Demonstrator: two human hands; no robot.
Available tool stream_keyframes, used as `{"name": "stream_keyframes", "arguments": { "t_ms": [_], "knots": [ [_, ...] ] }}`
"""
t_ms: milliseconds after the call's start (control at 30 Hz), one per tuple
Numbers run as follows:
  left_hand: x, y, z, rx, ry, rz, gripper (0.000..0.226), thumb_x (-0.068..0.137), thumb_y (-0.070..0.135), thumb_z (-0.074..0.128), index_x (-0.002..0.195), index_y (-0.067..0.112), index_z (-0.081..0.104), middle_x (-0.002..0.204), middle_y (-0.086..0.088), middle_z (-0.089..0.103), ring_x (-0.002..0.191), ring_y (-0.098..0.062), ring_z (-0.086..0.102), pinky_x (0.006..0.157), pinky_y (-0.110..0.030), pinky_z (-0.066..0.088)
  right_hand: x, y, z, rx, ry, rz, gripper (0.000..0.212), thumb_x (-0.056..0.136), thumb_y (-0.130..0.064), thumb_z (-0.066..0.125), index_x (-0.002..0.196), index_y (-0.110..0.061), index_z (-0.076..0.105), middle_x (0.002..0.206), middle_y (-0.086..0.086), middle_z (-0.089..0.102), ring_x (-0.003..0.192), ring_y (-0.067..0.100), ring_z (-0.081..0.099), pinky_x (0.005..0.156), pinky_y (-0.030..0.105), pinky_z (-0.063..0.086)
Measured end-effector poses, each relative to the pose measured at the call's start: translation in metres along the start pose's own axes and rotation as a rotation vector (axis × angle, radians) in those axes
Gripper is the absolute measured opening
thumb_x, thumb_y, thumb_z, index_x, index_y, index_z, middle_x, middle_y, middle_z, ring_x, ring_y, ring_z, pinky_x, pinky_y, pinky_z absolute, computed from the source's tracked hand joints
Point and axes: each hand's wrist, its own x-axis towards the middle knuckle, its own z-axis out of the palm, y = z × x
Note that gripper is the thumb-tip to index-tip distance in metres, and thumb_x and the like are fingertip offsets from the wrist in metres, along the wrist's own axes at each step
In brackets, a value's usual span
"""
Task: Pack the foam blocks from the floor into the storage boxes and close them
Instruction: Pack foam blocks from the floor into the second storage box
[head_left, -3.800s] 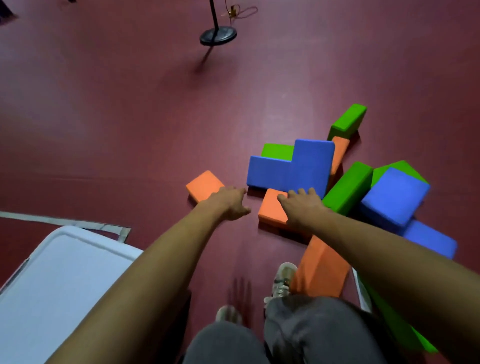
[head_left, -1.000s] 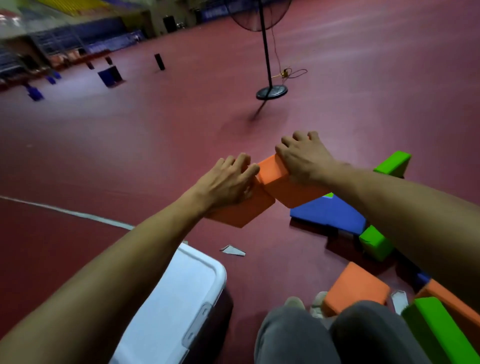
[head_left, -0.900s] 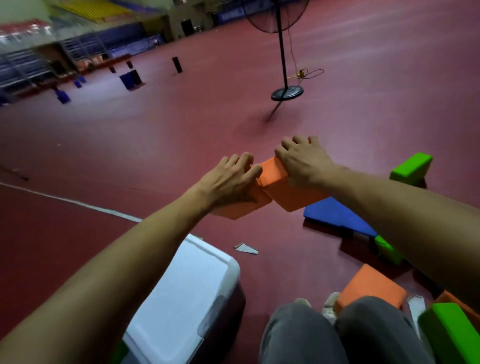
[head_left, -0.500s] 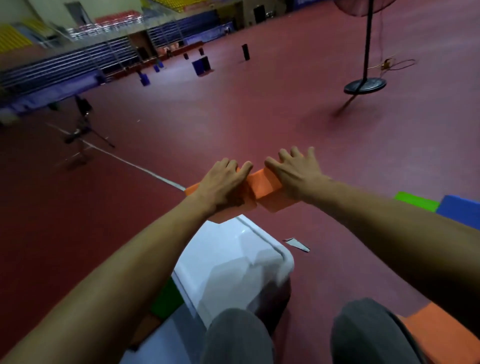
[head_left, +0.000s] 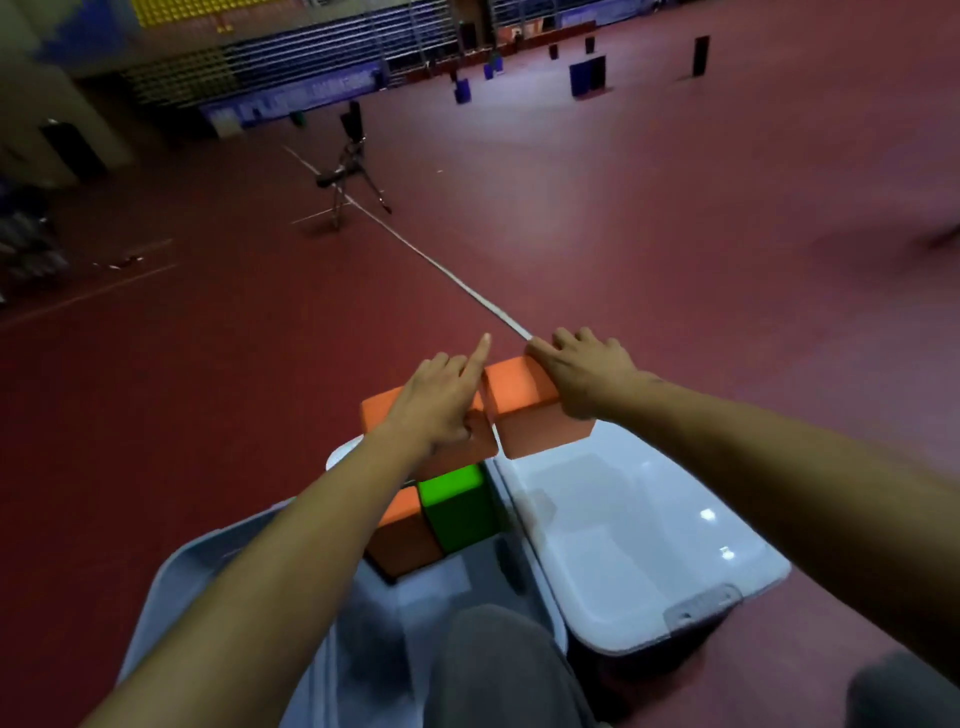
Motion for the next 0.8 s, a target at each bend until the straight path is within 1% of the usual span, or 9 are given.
{"name": "stream_keyframes", "arguments": {
  "t_ms": [67, 133, 233, 333, 433, 533, 600, 700, 800],
  "knots": [
    [-0.025, -0.028, 0.024, -0.04, -0.032, -0.045, 0.132, 0.069, 0.044, 0.082, 0.159, 0.009, -0.008, 0.132, -0.009, 0.053, 0.111, -0.03, 0.05, 0.093, -0.04, 0.043, 0.016, -0.032, 0.009, -0.02, -0.023, -0.049, 0.076, 0.085, -0.027, 0.066, 0.146, -0.031, 0.022, 0.137, 0.006, 0.04, 0.126, 0.033, 0.043, 0.09, 0.048, 0.046],
    [-0.044, -0.049, 0.047, -0.057, -0.043, -0.075, 0.133, 0.068, 0.043, 0.084, 0.159, 0.009, -0.007, 0.133, -0.008, 0.053, 0.11, -0.029, 0.052, 0.093, -0.04, 0.044, 0.031, -0.064, 0.019, -0.026, -0.048, -0.099, 0.077, 0.085, -0.026, 0.067, 0.146, -0.031, 0.021, 0.137, 0.006, 0.04, 0.127, 0.032, 0.043, 0.091, 0.047, 0.045],
    [-0.067, -0.068, 0.079, -0.069, -0.059, -0.102, 0.133, 0.065, 0.038, 0.086, 0.16, 0.01, -0.004, 0.137, -0.007, 0.051, 0.109, -0.029, 0.053, 0.093, -0.038, 0.044, 0.051, -0.106, 0.039, -0.037, -0.111, -0.153, 0.084, 0.084, -0.026, 0.07, 0.149, -0.031, 0.017, 0.138, 0.007, 0.039, 0.127, 0.033, 0.043, 0.093, 0.048, 0.045],
    [-0.084, -0.08, 0.11, -0.117, -0.089, -0.148, 0.131, 0.068, 0.029, 0.084, 0.159, 0.012, -0.009, 0.139, -0.006, 0.048, 0.111, -0.028, 0.051, 0.097, -0.038, 0.043, 0.068, -0.135, 0.062, -0.062, -0.153, -0.196, 0.086, 0.084, -0.028, 0.072, 0.149, -0.03, 0.016, 0.139, 0.007, 0.04, 0.127, 0.033, 0.043, 0.096, 0.05, 0.045],
    [-0.095, -0.086, 0.143, -0.148, -0.115, -0.178, 0.128, 0.071, 0.023, 0.083, 0.159, 0.015, -0.01, 0.143, -0.007, 0.045, 0.112, -0.028, 0.051, 0.097, -0.039, 0.044, 0.083, -0.153, 0.086, -0.089, -0.19, -0.237, 0.084, 0.086, -0.028, 0.072, 0.15, -0.03, 0.017, 0.14, 0.008, 0.04, 0.127, 0.034, 0.044, 0.097, 0.05, 0.045],
    [-0.1, -0.09, 0.174, -0.209, -0.146, -0.181, 0.125, 0.074, 0.023, 0.083, 0.16, 0.021, -0.009, 0.143, -0.003, 0.046, 0.113, -0.026, 0.051, 0.095, -0.038, 0.047, 0.097, -0.162, 0.111, -0.084, -0.242, -0.27, 0.081, 0.086, -0.025, 0.071, 0.149, -0.03, 0.02, 0.139, 0.008, 0.04, 0.127, 0.034, 0.044, 0.097, 0.051, 0.044],
    [-0.103, -0.09, 0.196, -0.25, -0.166, -0.188, 0.125, 0.073, 0.026, 0.084, 0.16, 0.024, -0.007, 0.145, -0.002, 0.045, 0.119, -0.026, 0.051, 0.098, -0.04, 0.047, 0.102, -0.168, 0.131, -0.058, -0.264, -0.293, 0.08, 0.085, -0.026, 0.071, 0.148, -0.03, 0.022, 0.138, 0.007, 0.04, 0.128, 0.033, 0.042, 0.097, 0.052, 0.044],
    [-0.107, -0.093, 0.224, -0.302, -0.163, -0.277, 0.128, 0.07, 0.025, 0.084, 0.16, 0.024, -0.007, 0.143, -0.003, 0.046, 0.123, -0.028, 0.051, 0.101, -0.042, 0.047, 0.112, -0.182, 0.154, 0.034, -0.228, -0.291, 0.077, 0.083, -0.026, 0.072, 0.147, -0.026, 0.028, 0.138, 0.009, 0.04, 0.129, 0.034, 0.037, 0.096, 0.052, 0.046],
    [-0.115, -0.104, 0.245, -0.342, -0.195, -0.321, 0.129, 0.071, 0.024, 0.084, 0.16, 0.023, -0.009, 0.153, -0.006, 0.037, 0.133, -0.031, 0.043, 0.107, -0.044, 0.044, 0.135, -0.199, 0.161, 0.101, -0.284, -0.377, 0.075, 0.085, -0.025, 0.071, 0.148, -0.024, 0.031, 0.137, 0.012, 0.041, 0.128, 0.035, 0.037, 0.095, 0.05, 0.044]
  ]
}}
